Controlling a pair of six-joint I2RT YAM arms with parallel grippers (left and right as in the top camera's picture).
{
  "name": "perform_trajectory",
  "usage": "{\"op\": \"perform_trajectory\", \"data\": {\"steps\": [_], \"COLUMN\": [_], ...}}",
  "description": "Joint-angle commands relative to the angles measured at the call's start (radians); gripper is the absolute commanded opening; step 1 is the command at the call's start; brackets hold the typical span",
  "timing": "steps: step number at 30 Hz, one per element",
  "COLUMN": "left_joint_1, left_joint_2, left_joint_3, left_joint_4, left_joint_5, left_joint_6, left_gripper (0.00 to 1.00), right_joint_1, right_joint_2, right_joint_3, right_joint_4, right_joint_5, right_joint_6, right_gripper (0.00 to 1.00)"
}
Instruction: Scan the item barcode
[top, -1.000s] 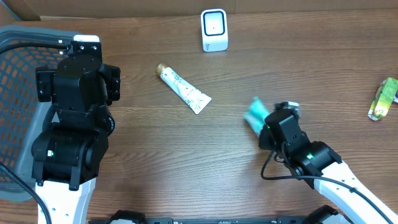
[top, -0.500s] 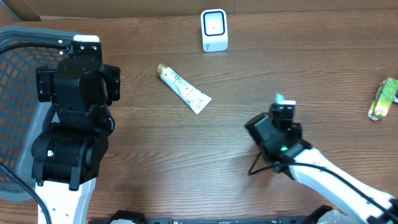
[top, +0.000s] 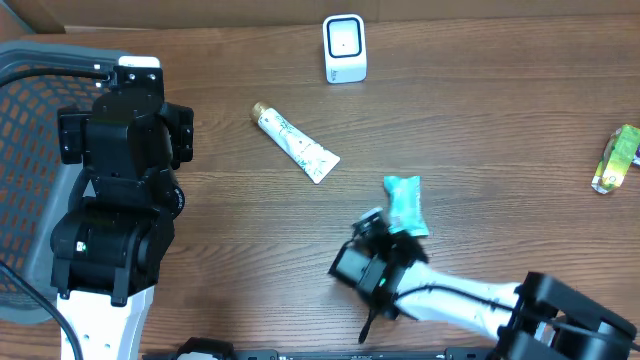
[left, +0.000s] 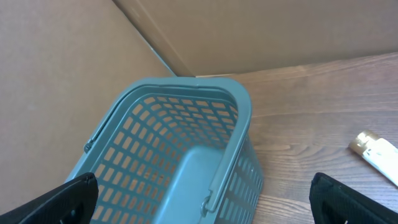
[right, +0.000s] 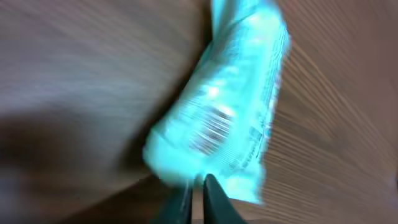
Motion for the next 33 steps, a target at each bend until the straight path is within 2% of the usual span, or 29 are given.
{"op": "perform_trajectory", "data": {"steps": [1,3,6,13,18,23,25,27,30,33], "left_joint_1": [0.0,0.0,0.0,0.0,0.0,0.0,0.0,0.0,0.0,0.0], "left_joint_2": [0.002,0.002,0.002,0.002,0.002,0.002,0.002,0.002,0.002,0.002], "left_joint_3": [0.002,0.002,0.002,0.002,0.002,0.002,0.002,0.002,0.002,0.002], "left_joint_4": [0.005,0.005,0.005,0.005,0.004,0.005,0.005,0.005,0.005,0.005], "left_joint_5": [0.002,0.002,0.002,0.002,0.002,0.002,0.002,0.002,0.002,0.002], "left_joint_6": [0.008,0.008,0.008,0.008,0.008,0.008,0.008,0.008,0.008,0.008], "left_gripper": [1.0,1.0,1.0,1.0,1.0,0.99,0.99,1.0,1.0,1.0], "right_joint_1": [0.094,0.134,0.15,0.072,-0.066,-0.273,-0.382,-0.505,-0.7,-0.878], "right_joint_2": [-0.004,-0.004,-0.005,-0.054,-0.142,-0.275,-0.32,-0.345,-0.332,-0.293], "right_joint_3": [0.053,0.07,0.101,0.311,0.506,0.546,0.546,0.546,0.542,0.535], "right_joint_4": [0.006,0.004,-0.029,-0.314,-0.446,-0.467,-0.476,-0.47,-0.463,-0.485], "right_joint_5": [-0.017,-0.019,-0.017,-0.105,-0.323,-0.455,-0.576,-0.769,-1.118,-1.329], "right_joint_6": [-0.008,-0.005,0.009,0.286,0.318,0.311,0.246,0.106,-0.119,-0.257], "right_gripper": [0.43,0.99,1.0,1.0,1.0,1.0,1.0,1.0,1.0,1.0]}}
